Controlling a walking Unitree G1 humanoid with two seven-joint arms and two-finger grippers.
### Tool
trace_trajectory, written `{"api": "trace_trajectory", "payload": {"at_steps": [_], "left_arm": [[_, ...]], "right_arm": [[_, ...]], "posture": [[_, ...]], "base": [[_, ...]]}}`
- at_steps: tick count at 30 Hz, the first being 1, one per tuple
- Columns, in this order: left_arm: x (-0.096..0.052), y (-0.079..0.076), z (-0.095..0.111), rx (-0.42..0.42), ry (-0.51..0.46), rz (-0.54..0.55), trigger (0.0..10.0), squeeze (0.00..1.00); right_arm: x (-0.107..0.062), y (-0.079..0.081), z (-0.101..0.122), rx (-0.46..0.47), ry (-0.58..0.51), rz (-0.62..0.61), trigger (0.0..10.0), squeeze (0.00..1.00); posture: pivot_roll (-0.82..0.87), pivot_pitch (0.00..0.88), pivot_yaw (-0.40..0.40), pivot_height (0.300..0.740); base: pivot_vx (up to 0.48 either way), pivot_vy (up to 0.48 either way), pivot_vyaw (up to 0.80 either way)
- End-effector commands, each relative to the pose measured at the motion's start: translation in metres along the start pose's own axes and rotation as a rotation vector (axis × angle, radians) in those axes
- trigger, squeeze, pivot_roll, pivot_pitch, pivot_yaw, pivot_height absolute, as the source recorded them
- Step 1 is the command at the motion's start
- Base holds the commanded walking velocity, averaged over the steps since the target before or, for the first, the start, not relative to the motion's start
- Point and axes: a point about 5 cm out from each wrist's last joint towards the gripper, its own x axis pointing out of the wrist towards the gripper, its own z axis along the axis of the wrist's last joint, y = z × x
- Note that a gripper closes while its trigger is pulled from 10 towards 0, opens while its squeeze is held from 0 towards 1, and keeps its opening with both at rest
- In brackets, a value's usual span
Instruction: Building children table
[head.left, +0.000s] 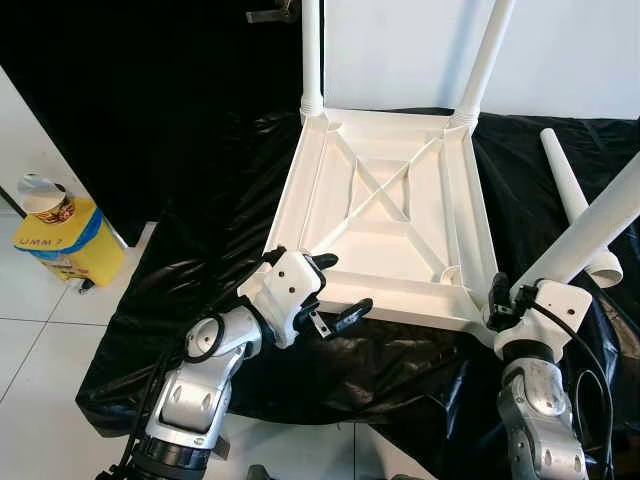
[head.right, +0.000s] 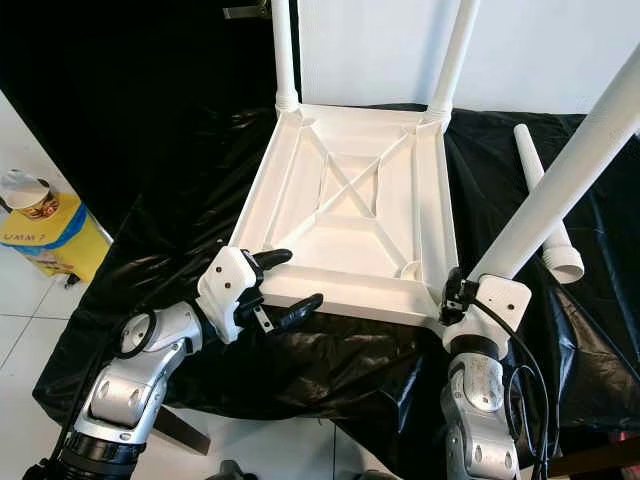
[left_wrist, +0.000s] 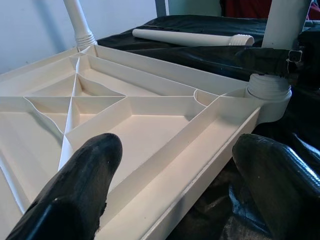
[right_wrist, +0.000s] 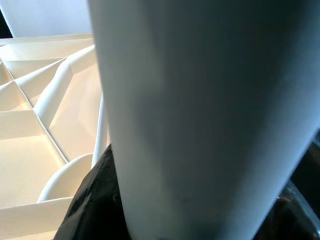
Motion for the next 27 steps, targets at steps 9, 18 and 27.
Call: {"api": "trace_trajectory", "payload": {"at_steps": [9,18,27], "left_arm": [[0.001,0.004,0.003,0.016,-0.018,0.094,10.0,0.00],[0.002,0.003,0.003,0.015,-0.022,0.093,10.0,0.00],[0.001,0.005,0.004,0.021,-0.021,0.082,10.0,0.00]], "right_arm": [[0.005,-0.011,0.003,0.012,-0.018,0.094,10.0,1.00],[0.001,-0.014,0.008,0.012,-0.034,0.236,10.0,0.00],[-0.003,-0.026,0.008,-0.064,-0.032,0.479,10.0,0.00]], "posture": [[-0.06,0.058,-0.009,0.740],[-0.06,0.061,-0.002,0.740],[-0.07,0.061,0.012,0.740]], "base": [[0.000,0.000,0.00],[0.000,0.000,0.00],[0.000,0.000,0.00]]}}
